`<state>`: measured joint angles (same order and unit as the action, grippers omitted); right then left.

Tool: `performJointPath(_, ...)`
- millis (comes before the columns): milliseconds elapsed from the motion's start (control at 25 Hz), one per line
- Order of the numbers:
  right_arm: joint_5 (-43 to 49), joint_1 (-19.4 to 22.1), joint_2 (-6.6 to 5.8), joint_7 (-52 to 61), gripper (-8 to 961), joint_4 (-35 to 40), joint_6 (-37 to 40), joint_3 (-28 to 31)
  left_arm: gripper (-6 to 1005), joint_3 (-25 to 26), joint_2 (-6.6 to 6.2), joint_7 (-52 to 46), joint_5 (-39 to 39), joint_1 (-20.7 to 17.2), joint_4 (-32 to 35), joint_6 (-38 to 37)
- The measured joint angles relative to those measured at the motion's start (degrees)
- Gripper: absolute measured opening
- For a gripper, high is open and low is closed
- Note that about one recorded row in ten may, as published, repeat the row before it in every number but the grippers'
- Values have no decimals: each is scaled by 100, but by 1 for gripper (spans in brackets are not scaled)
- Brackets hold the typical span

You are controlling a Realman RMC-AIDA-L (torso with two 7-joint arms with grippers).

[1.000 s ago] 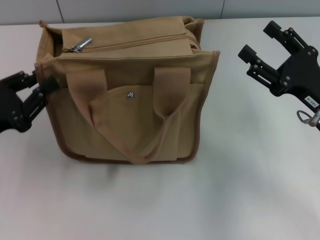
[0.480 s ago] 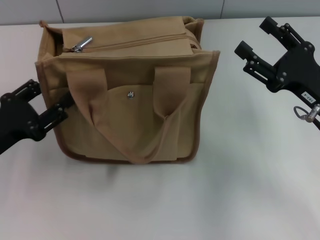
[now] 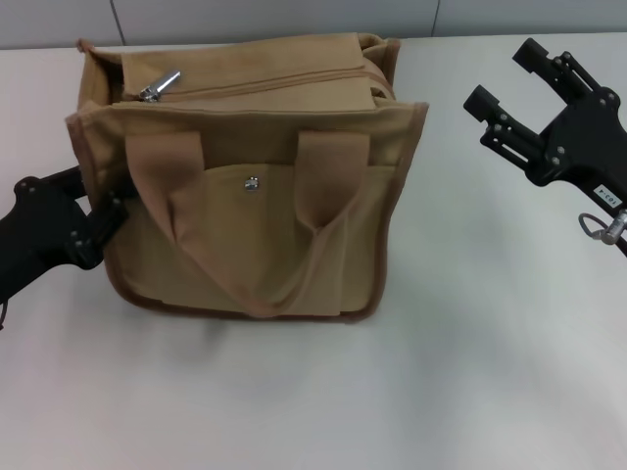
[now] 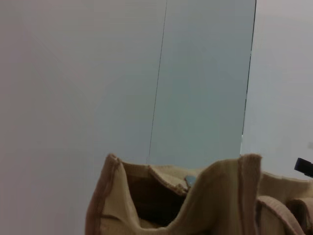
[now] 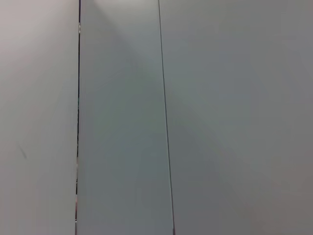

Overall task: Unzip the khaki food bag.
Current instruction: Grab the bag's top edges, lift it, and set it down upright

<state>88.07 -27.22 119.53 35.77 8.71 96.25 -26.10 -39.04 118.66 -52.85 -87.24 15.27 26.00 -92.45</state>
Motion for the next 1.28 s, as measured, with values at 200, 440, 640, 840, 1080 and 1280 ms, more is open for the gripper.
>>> performJointPath(200,0,7,0,-23,807,-51,0,0,116,9,-1,18,25,15,-60,1)
performJointPath(440,0,7,0,-27,807,-58,37,0,84,-13,-2,60,39,49,-78,-78)
performJointPath(640,0,7,0,-29,807,-99,41,0,83,10,-8,327,106,66,-69,-203)
performJointPath(840,0,30,0,-30,807,-125,44,1,83,307,-70,305,163,272,92,-157)
performJointPath(1080,-21,-18,0,-26,807,-296,43,44,82,895,-122,220,245,761,678,-55)
performJointPath(1280,-62,-145,7,-30,807,-495,44,66,82,714,15,169,349,1114,1219,-122)
